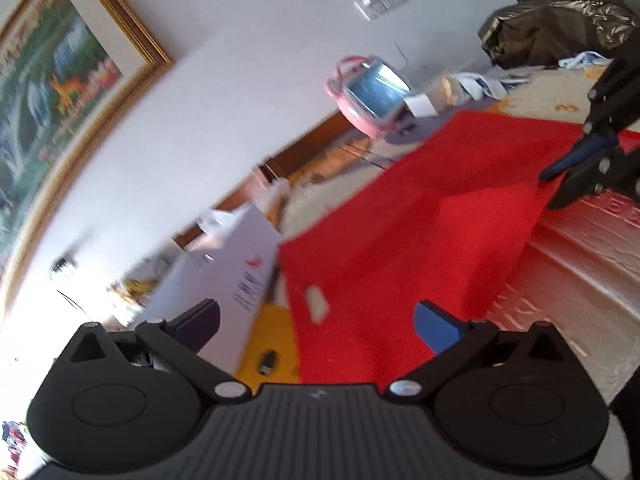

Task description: Fold shopping bag

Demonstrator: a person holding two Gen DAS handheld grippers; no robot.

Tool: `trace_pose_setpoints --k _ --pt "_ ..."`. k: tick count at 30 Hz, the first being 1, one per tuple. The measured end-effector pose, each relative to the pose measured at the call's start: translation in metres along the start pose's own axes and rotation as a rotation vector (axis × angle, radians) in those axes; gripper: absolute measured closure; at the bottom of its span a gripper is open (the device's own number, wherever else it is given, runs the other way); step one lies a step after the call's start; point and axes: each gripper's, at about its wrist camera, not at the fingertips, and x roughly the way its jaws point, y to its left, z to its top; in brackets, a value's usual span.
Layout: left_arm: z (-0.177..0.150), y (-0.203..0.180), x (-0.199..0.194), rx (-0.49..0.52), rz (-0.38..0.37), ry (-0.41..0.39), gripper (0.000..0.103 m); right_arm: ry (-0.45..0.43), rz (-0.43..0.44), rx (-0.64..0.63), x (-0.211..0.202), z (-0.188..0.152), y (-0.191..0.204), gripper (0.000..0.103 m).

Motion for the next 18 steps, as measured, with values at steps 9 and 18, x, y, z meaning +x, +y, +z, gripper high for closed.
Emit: trace_pose_setpoints --k 9,18 --pt "0.019 0.038 -0.020 0.049 0.124 -0.065 0.000 0.011 0.094 0.065 -0.024 0.042 -0.022 0.096" --pt "0.012 0.037 -0.019 0.259 0.244 -0.183 0.000 0.015 0.068 0.083 -0.015 0.093 -0.067 0.096"
